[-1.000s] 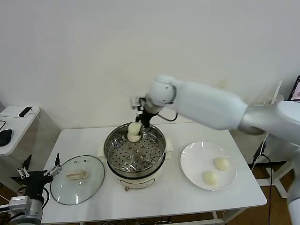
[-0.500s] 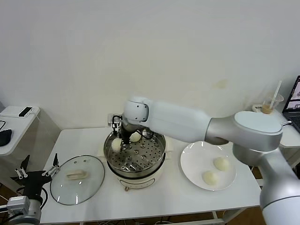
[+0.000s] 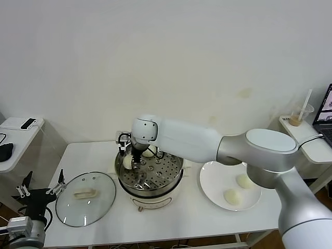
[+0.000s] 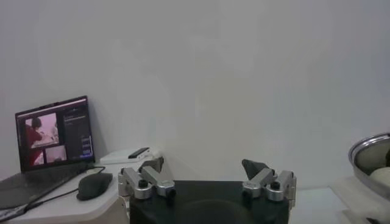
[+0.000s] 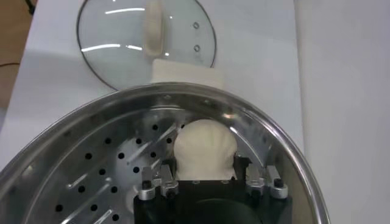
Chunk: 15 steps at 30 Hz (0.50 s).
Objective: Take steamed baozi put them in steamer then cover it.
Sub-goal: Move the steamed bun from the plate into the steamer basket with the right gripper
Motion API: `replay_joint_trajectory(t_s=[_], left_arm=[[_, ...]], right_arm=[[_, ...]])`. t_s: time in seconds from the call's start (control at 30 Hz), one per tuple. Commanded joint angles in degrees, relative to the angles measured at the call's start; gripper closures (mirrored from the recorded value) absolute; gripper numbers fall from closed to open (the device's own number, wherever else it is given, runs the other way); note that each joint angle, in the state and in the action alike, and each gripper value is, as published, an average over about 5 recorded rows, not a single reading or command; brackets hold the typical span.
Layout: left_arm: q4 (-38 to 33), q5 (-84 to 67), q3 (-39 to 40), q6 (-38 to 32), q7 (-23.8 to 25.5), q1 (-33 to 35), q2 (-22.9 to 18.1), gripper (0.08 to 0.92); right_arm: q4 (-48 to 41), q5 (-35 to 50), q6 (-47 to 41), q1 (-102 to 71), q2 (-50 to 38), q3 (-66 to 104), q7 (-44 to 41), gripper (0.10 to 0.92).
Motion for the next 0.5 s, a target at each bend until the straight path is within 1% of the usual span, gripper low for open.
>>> replay_joint_trajectory(t_s=[0.03,0.27,0.37,0.5], left_arm=[[0.0,0.0,0.1,0.0,0.0,0.0,0.0,0.177],[-0.2,0.0,0.2,0.1,0.0,-0.1,-0.1,0.177],[-0.3,-0.1,0.2,0.1,0.0,-0.2,0.1,0.177],[-0.2,-0.2,0.1,0.2,0.0,-0.2,0.5,0.177]], right_arm=[[-0.3,-0.1,-0.7,-0.4,0.7,-0.1,0.5,0.413],[2.7,-1.3,0.2,1.5,-2.5,0.6,-2.7,0.237],[4.3,-3.6,1.9,3.8,-4.9,1.3,-6.6,0.208],[7.0,-6.1,5.5,8.5,-9.2,2.7,-12.8,0.203]])
